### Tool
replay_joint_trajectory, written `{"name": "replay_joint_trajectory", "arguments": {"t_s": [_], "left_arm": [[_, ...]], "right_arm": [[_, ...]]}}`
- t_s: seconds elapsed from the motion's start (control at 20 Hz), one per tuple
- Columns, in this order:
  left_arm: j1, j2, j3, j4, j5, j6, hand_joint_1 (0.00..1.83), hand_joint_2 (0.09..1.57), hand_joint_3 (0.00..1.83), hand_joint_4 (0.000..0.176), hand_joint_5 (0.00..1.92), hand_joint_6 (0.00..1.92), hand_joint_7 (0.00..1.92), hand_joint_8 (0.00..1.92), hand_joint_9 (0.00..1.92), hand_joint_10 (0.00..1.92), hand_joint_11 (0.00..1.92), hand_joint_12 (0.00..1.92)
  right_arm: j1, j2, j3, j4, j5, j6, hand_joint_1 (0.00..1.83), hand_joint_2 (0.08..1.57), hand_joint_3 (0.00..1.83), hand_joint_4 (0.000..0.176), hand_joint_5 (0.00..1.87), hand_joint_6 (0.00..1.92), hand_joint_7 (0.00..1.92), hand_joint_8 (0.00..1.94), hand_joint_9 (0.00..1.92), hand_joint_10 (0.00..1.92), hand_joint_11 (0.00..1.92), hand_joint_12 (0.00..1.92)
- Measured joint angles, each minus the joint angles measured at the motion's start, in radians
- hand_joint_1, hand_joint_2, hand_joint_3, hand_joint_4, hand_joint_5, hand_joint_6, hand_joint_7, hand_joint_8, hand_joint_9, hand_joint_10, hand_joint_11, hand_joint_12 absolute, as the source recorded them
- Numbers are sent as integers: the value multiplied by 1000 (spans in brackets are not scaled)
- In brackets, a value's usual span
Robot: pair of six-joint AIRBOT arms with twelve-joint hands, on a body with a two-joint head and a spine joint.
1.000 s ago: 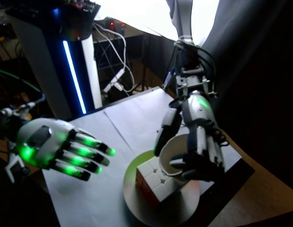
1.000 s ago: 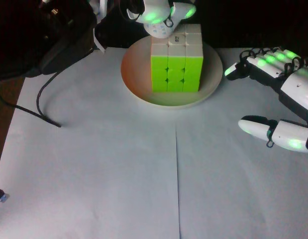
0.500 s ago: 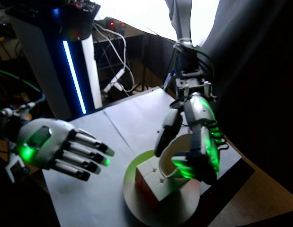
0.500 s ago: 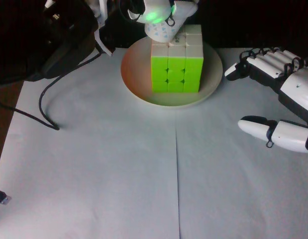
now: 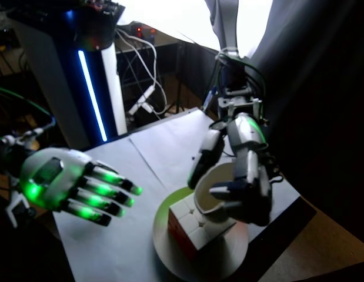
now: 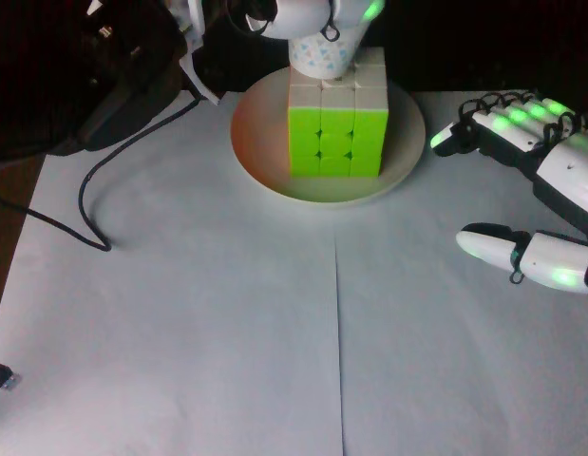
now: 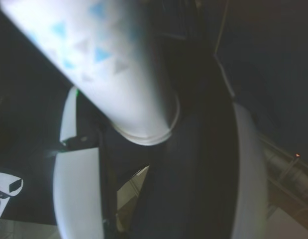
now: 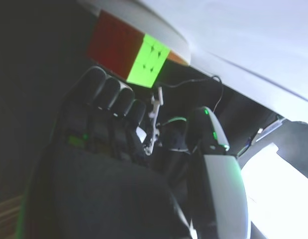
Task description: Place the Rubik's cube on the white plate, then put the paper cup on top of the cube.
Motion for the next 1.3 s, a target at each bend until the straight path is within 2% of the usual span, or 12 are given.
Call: {"name": "replay_joint_trajectory", "arguments": {"t_s": [0.1, 0.15, 0.2, 0.3, 0.4, 0.65, 0.8, 0.95, 1.0, 1.05, 1.15, 1.3], "left_arm": [[0, 0, -1, 2, -16, -2, 1413, 1383, 17, 65, 171, 1836, 334, 1890, 462, 1869, 192, 1772], [0, 0, -3, 1, -21, -4, 1201, 1446, 19, 0, 396, 1906, 284, 1917, 420, 1884, 244, 1789], [0, -1, -1, -4, -24, -3, 1220, 1408, 0, 56, 183, 1744, 435, 1824, 277, 1721, 256, 1717], [1, -10, 6, -13, -14, -3, 1378, 1384, 9, 44, 171, 1772, 366, 1865, 428, 1819, 219, 1760], [4, -16, 10, -10, -13, -6, 1279, 1278, 0, 40, 157, 1509, 56, 1470, 231, 1610, 196, 1739], [34, -16, 18, -37, -7, -8, 1118, 1238, 0, 80, 56, 789, 44, 843, 49, 1212, 0, 1701], [39, -16, 18, -56, -6, -10, 1025, 1193, 0, 162, 144, 498, 132, 216, 0, 757, 0, 1383], [49, -16, 18, -54, -3, -10, 933, 1112, 0, 160, 166, 217, 28, 10, 0, 386, 0, 1287], [50, -16, 18, -53, 0, -10, 905, 1113, 1, 169, 139, 131, 0, 0, 1, 75, 0, 188], [50, -16, 18, -53, -1, -11, 922, 1174, 12, 176, 149, 62, 7, 2, 57, 47, 0, 1], [50, -16, 18, -54, -3, -16, 891, 1169, 2, 159, 66, 11, 0, 0, 1, 1, 0, 0], [50, -16, 18, -54, -14, -29, 853, 1173, 3, 176, 13, 0, 0, 0, 0, 0, 0, 0]], "right_arm": [[0, 0, 0, 2, 0, 0, 780, 1242, 0, 0, 0, 974, 15, 1140, 0, 1388, 0, 1738], [0, 0, 0, 1, 0, 0, 788, 1244, 0, 0, 0, 997, 0, 1182, 0, 1389, 0, 1750], [0, 0, 0, 0, 0, 0, 809, 1235, 0, 0, 0, 1005, 0, 1196, 0, 1393, 0, 1723], [0, 0, 0, 3, 0, 0, 761, 1234, 0, 3, 0, 967, 6, 1148, 0, 1361, 0, 1679], [0, 0, 0, 2, 1, 0, 766, 1235, 0, 0, 0, 982, 14, 1161, 0, 1370, 0, 1707], [0, -5, 0, 4, 1, 0, 770, 1240, 0, 0, 0, 962, 7, 1138, 0, 1364, 0, 1759], [0, -6, 0, 4, 1, 0, 785, 1252, 3, 2, 0, 921, 0, 1099, 0, 1309, 0, 1695], [0, -6, 0, 6, 1, 0, 734, 1231, 0, 0, 0, 931, 23, 1124, 0, 1354, 0, 1711], [0, -6, 0, 7, 1, 0, 765, 1239, 0, 0, 0, 951, 14, 1130, 0, 1387, 0, 1724], [0, -6, 0, 7, 1, 0, 784, 1238, 0, 0, 0, 958, 25, 1086, 7, 1377, 0, 1726], [0, -6, 0, 6, 1, 0, 788, 1228, 0, 0, 0, 951, 21, 1106, 0, 1405, 0, 1763], [0, -6, 0, 8, 1, 0, 800, 1230, 2, 4, 0, 954, 4, 1121, 0, 1315, 0, 1718]]}}
